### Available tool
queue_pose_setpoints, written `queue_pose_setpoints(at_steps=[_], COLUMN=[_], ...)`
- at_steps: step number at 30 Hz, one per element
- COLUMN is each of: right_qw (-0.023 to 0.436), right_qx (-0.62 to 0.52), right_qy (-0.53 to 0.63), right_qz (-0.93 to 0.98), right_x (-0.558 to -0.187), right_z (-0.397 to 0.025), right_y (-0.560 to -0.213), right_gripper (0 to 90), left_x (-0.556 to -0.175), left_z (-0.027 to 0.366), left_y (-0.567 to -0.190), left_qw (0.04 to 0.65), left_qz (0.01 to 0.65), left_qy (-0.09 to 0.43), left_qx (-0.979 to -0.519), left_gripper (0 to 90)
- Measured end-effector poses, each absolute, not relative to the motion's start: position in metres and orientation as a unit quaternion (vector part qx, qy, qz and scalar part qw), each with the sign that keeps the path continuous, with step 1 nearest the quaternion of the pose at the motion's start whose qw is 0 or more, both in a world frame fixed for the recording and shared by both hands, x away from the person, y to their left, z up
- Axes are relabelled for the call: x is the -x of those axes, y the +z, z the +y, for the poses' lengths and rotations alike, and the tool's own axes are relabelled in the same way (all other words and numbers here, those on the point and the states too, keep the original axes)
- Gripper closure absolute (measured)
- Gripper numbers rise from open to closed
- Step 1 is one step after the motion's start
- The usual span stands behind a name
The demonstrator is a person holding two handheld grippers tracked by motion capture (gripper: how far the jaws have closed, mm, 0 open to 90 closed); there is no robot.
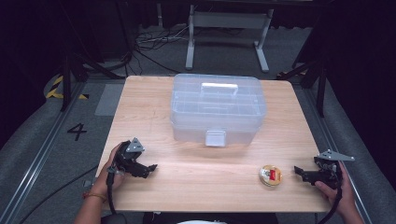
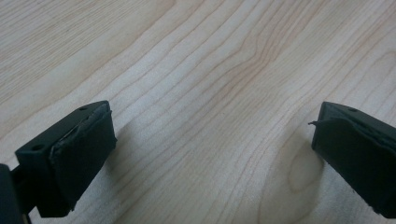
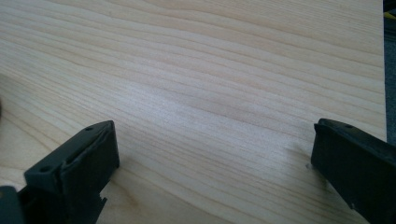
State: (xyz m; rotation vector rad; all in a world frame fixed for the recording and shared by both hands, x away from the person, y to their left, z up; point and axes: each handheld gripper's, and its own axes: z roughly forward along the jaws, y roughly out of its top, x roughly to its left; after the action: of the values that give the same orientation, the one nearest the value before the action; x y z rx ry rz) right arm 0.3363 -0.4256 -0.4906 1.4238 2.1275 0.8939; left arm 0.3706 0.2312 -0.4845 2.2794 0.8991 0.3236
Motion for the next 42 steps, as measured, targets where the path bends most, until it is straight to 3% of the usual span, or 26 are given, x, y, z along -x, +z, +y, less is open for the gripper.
queue_pose_setpoints(at_steps=[11, 39, 42], right_qw=[0.214, 0.198, 0.196], right_qx=[-0.513, -0.494, -0.486], right_qy=[0.322, 0.325, 0.332], right_qz=[0.766, 0.781, 0.784], right_x=[-0.336, -0.339, -0.339], right_z=[-0.426, -0.428, -0.428], right_y=[-0.491, -0.489, -0.488], right_gripper=[1.3, 1.6, 8.8], left_x=[-0.356, -0.359, -0.359], left_z=[0.235, 0.236, 0.236], left_y=[-0.484, -0.484, -0.484], left_qw=[0.327, 0.325, 0.325], left_qz=[0.376, 0.367, 0.367], left_qy=[0.139, 0.135, 0.134], left_qx=[-0.856, -0.861, -0.861], left_gripper=[2.3, 0.8, 0.8])
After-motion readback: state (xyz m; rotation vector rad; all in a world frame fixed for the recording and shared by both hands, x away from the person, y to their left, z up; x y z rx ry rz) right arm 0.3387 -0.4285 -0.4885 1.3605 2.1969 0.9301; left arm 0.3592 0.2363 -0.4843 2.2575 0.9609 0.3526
